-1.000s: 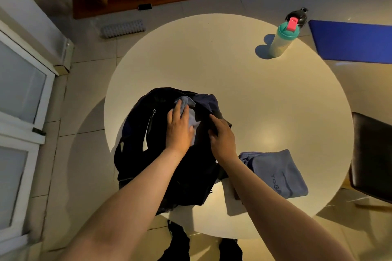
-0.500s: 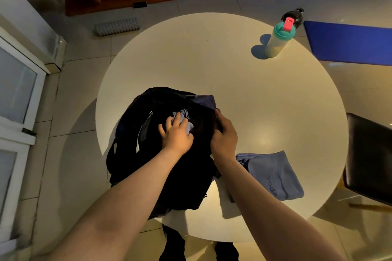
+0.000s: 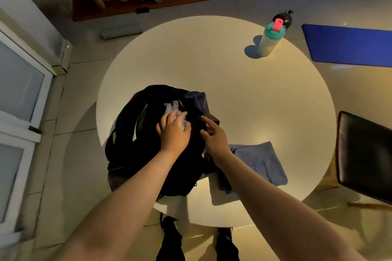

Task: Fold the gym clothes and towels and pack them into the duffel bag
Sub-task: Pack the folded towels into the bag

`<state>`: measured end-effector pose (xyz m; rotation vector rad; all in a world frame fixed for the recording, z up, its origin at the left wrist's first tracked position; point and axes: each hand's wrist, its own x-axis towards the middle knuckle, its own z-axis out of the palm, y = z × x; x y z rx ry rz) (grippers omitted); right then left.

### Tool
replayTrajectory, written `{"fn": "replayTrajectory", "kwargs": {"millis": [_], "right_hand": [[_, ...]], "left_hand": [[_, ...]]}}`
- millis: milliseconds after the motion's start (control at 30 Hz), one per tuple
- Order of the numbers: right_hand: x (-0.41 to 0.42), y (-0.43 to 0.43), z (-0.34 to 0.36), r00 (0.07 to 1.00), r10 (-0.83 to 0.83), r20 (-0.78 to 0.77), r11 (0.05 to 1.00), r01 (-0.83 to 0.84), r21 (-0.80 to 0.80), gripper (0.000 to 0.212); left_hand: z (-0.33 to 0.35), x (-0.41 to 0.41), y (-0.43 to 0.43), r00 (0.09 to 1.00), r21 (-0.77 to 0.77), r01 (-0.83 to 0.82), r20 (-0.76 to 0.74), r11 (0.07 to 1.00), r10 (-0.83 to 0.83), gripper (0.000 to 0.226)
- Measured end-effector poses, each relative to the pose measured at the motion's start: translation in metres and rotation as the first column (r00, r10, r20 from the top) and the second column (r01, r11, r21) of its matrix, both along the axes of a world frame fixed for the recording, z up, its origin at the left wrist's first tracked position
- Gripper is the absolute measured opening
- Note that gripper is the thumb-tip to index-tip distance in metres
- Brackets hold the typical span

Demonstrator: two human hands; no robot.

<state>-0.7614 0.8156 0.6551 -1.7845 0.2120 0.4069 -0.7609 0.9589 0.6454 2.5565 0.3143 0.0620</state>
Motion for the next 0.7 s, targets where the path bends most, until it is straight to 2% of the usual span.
{"fn": "replayTrajectory", "kwargs": {"millis": [67,133,167,233,333,433,500,600,700], "right_hand": [[-0.009,-0.012,0.007,0.998,0.026,0.06,0.998,-0.022,-0.066,0.04],[-0.018,-0.03,0.012,0.993,0.01,0.12,0.995,0.002,-0.098,0.031],[-0.025,-0.041,0.014,0.991,-0.018,0.136,0.993,0.033,-0.11,0.027],[-0.038,-0.069,0.015,0.985,-0.076,0.156,0.977,0.105,-0.187,0.023],[-0.055,-0.112,0.01,0.979,-0.093,0.184,0.899,0.161,-0.406,0.027],[-0.064,-0.146,0.003,0.989,-0.009,0.146,0.721,0.107,-0.684,0.028],[-0.074,-0.164,-0.004,1.0,0.008,0.013,0.709,0.003,-0.705,0.033],[-0.086,-0.181,-0.014,0.975,0.107,-0.196,0.752,-0.208,-0.626,0.052],[-0.094,-0.188,-0.019,0.96,0.229,-0.163,0.762,-0.281,-0.583,0.072]], "left_hand": [[0.008,-0.018,-0.02,0.994,-0.114,0.035,0.112,0.993,-0.022,0.031],[0.015,-0.034,-0.046,0.985,-0.261,0.096,0.162,0.961,-0.055,0.027],[0.016,-0.043,-0.059,0.982,-0.288,0.122,0.173,0.95,-0.074,0.025],[0.016,-0.055,-0.084,0.976,-0.21,0.162,0.18,0.964,-0.124,0.025],[0.013,-0.072,-0.121,0.972,-0.062,0.234,0.036,0.97,-0.232,0.035],[0.003,-0.084,-0.154,0.944,-0.09,0.223,-0.228,0.971,-0.237,0.056],[-0.006,-0.088,-0.17,0.903,-0.167,0.207,-0.347,0.964,-0.254,0.069],[-0.018,-0.091,-0.185,0.913,-0.218,0.145,-0.347,0.965,-0.215,0.078],[-0.016,-0.094,-0.191,0.953,-0.298,0.016,-0.283,0.954,-0.104,0.073]]}}
